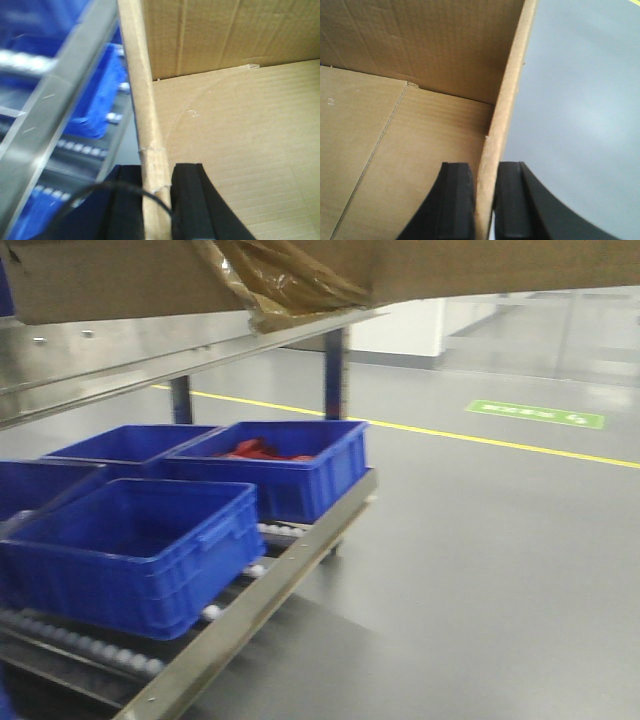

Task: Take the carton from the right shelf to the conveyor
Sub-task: 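Hold the carton with both grippers while the base drives to the conveyor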

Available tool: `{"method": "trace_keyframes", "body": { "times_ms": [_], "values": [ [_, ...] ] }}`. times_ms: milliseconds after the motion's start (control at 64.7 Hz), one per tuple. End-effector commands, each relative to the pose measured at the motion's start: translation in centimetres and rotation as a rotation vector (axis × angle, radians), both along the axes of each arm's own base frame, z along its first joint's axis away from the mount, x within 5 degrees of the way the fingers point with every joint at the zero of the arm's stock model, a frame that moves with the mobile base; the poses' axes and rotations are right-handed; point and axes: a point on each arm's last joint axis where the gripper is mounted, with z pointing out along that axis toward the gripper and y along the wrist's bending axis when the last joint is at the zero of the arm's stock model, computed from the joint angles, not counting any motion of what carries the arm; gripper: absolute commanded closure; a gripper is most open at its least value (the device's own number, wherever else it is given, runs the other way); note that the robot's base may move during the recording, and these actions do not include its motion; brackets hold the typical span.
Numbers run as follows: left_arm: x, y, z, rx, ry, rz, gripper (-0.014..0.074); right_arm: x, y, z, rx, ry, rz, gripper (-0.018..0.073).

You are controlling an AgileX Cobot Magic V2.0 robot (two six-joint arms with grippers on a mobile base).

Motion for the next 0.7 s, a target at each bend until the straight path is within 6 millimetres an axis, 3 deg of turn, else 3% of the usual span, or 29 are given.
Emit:
{"method": "trace_keyframes", "body": {
  "times_ms": [0, 680],
  "values": [
    [-0.51, -0.86, 0.87, -0.066, -0.056, -0.061, 0.0613, -0.24, 0.73, 0.59, 0.059, -0.045, 0.063, 0.0624],
    [-0.49, -0.80, 0.88, -0.060, -0.059, -0.058, 0.0613, -0.24, 0.73, 0.59, 0.059, -0.045, 0.063, 0.0624]
  ]
}}
